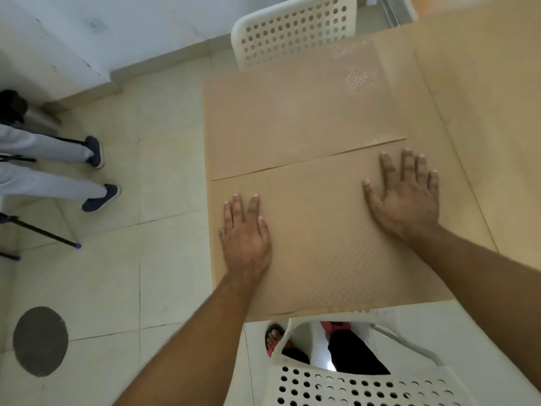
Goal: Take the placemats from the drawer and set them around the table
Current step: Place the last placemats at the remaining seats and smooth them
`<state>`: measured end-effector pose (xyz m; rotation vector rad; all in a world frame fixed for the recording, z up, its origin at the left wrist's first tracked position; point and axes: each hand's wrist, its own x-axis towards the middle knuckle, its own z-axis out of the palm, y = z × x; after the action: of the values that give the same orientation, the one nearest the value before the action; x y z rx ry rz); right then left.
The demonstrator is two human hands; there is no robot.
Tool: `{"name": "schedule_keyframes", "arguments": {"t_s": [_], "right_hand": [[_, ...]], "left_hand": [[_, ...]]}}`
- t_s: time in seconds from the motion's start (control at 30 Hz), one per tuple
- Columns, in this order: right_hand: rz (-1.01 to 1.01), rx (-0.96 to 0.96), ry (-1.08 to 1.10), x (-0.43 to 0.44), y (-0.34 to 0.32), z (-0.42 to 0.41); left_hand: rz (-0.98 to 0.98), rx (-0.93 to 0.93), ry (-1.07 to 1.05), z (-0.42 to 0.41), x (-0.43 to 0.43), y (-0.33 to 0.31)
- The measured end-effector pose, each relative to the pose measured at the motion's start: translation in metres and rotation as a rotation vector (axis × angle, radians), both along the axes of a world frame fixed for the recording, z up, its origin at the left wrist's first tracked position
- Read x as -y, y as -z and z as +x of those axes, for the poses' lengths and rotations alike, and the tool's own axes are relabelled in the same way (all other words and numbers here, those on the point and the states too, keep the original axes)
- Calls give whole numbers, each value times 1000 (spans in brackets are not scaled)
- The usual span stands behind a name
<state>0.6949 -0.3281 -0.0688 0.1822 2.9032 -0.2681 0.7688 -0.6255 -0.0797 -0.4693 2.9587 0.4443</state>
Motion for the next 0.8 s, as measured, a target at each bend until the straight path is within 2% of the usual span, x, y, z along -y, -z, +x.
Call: {"name": "schedule_keyframes", "arguments": {"t_s": [0.17, 0.43, 0.6, 0.8], "right_hand": [[-8, 16, -74, 7, -6, 13], [-87, 110, -227, 42, -20, 100], [-291, 138, -287, 82, -49, 114], [-420, 47, -384, 155, -98, 102]], "left_hand": [[3, 24, 1, -2, -2, -4], [58, 2, 28, 5, -9, -43], [64, -2, 92, 48, -11, -70], [180, -118, 63, 100, 47, -111]]}}
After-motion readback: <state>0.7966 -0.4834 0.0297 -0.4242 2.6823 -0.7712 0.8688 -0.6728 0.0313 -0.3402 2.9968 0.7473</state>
